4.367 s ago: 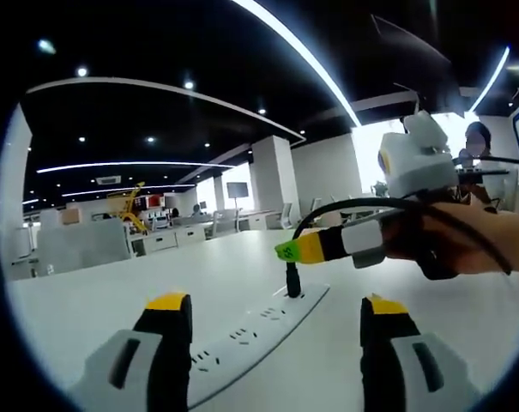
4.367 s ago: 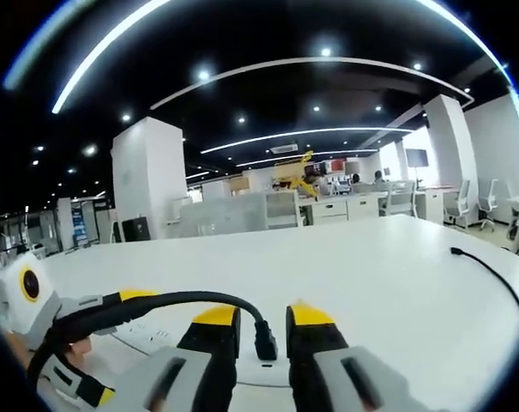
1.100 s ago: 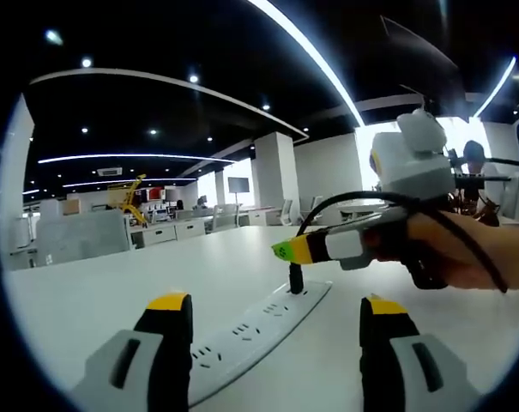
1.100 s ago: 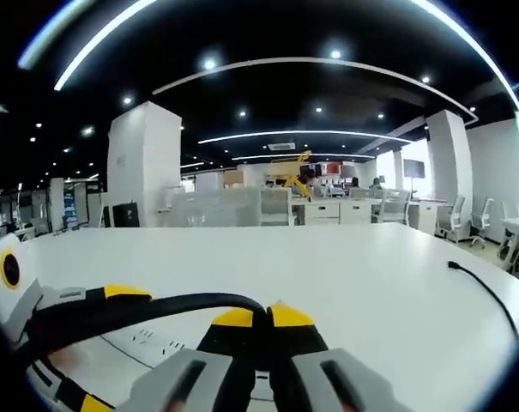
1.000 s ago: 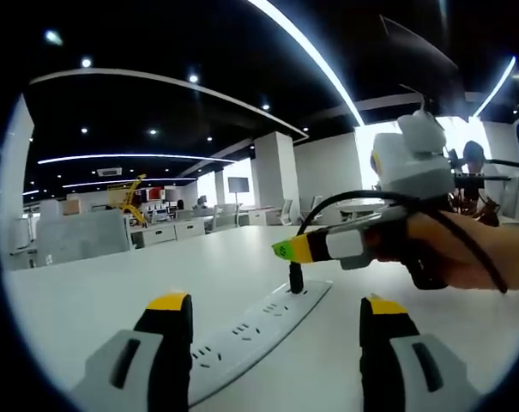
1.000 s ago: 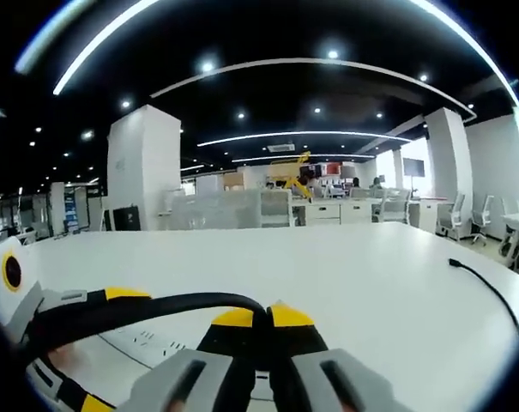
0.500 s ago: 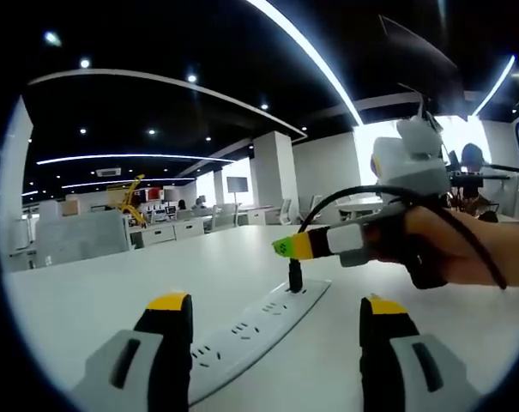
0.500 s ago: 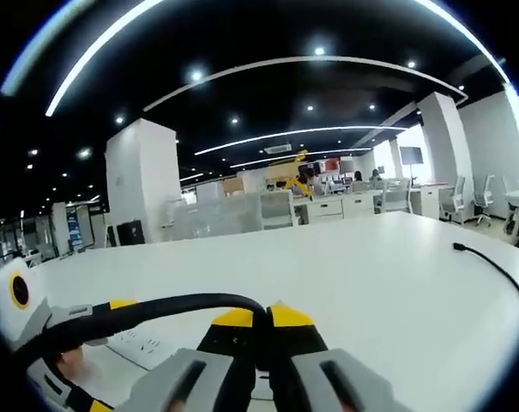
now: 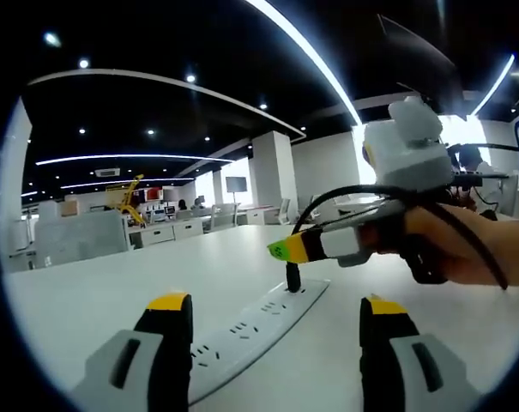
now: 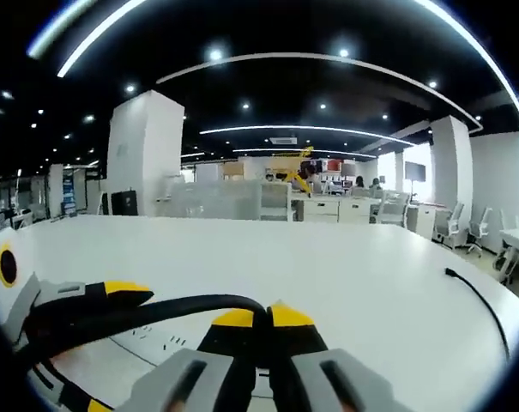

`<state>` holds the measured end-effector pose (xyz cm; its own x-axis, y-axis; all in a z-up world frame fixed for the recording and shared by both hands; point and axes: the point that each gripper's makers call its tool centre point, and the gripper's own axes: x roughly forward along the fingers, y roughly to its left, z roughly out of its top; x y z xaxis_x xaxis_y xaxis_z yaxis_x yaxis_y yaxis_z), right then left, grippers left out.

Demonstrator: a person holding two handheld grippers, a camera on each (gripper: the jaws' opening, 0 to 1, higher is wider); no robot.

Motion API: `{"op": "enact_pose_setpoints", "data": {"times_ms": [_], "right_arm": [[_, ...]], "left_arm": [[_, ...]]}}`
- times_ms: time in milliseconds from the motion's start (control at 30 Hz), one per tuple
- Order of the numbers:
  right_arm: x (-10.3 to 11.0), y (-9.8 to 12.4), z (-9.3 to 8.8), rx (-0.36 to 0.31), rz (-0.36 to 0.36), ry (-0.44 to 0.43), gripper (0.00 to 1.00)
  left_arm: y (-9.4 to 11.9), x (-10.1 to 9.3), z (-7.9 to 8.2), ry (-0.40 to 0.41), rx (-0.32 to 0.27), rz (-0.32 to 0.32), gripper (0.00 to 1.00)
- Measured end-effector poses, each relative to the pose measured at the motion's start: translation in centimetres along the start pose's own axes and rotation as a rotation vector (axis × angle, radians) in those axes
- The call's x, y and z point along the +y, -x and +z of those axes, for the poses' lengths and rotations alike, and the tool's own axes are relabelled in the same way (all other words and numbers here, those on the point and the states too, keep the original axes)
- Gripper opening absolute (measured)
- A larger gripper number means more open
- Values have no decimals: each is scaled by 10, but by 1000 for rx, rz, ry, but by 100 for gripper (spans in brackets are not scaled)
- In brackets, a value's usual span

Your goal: Locate the USB plug end of the data cable currently connected to the USB port on the desk. Grip the plug, withdraw it from the port, and place it onto the desktop.

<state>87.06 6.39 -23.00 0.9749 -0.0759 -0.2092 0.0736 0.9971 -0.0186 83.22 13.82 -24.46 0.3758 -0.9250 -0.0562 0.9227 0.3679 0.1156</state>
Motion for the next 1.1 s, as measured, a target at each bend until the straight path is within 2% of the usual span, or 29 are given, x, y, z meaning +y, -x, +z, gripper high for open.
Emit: {"op": "enact_pose_setpoints", "data": {"times_ms": [100, 200, 267, 500, 567, 733, 800, 967, 1033, 1100], "right_arm": [[-4, 1, 0, -13, 15, -68, 5], [-8, 1, 0, -39, 41, -188, 5], [-12, 0, 0, -50, 46, -216, 5], [-9, 0, 1, -40, 27, -171, 4], [-7, 1, 1, -33, 24, -145, 4], [1, -2, 2, -5, 13, -15, 4], [1, -2, 2, -2, 12, -15, 4], [-2, 0, 1, -18, 27, -64, 4], [-5, 1, 1, -33, 28, -136, 4], [-9, 3, 0, -58, 60, -242, 4]], "left_arm": [[0, 0, 0, 3, -1, 0, 80], [0, 1, 0, 3, -1, 1, 80], [0, 1, 0, 3, -2, -1, 80], [0, 0, 1, 2, -5, -5, 80], [0, 0, 0, 0, -2, -4, 80], [0, 1, 0, -1, -2, -4, 80], [0, 1, 0, 0, -3, -5, 80], [0, 1, 0, -2, -2, -4, 80], [1, 1, 0, -1, -3, -4, 80], [1, 1, 0, 0, -4, -3, 80]]}}
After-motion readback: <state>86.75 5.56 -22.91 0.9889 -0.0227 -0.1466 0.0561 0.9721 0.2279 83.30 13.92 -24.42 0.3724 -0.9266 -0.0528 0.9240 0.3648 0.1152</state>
